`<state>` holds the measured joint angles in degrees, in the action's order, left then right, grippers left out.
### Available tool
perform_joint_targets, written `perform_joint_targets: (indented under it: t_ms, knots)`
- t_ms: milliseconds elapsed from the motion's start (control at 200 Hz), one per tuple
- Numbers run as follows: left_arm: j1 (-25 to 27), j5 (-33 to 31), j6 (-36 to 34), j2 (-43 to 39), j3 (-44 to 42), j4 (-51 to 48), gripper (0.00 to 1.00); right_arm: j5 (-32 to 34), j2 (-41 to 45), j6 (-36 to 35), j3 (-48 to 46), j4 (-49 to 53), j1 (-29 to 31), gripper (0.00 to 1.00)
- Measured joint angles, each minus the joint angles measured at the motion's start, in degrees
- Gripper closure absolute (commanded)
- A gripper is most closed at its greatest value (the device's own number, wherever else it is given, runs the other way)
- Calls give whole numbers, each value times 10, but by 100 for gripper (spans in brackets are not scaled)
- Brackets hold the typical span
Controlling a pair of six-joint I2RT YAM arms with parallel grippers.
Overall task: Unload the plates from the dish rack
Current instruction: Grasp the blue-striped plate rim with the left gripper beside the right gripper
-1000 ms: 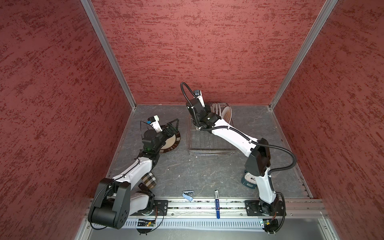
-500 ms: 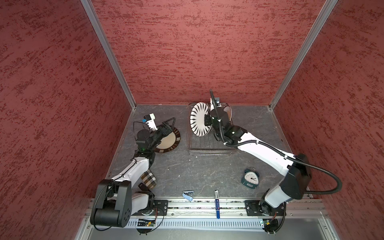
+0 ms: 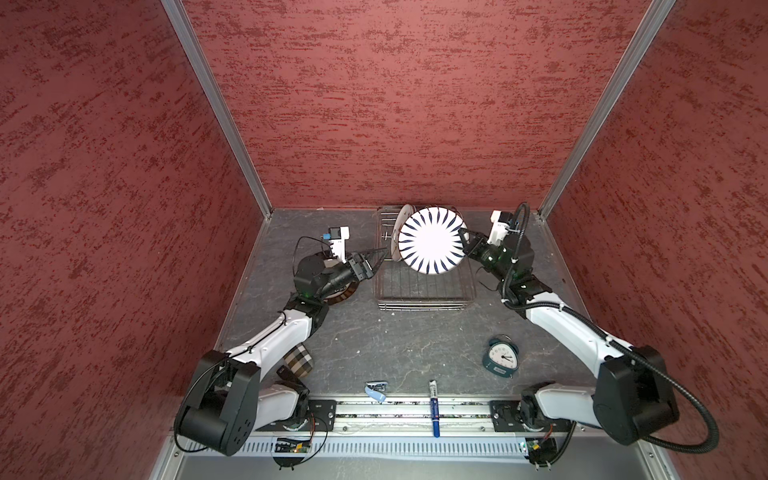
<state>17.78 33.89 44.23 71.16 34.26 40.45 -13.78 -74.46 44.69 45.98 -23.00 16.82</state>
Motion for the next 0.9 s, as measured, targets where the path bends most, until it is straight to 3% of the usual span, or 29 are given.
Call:
perform_joint_targets:
  t_ms: [135, 195, 341, 446, 611, 897]
  knots:
    - [11, -22, -1, 2, 3, -27, 0, -54, 0, 36, -22, -34, -12, 89]
    - [23, -28, 1, 10, 10, -33, 5, -74, 0, 54, -33, -66, -12, 91]
    - [50, -35, 14, 37, 32, -36, 22, -125, -17, 100, -47, -145, -12, 93]
    - [65, -40, 21, 50, 50, -49, 40, -143, -32, 117, -49, -177, -11, 93]
    - [74, -49, 22, 50, 57, -62, 60, -148, -48, 124, -56, -196, -11, 94]
    - [70, -67, 26, 56, 57, -98, 78, -95, -52, 72, -50, -160, 18, 94]
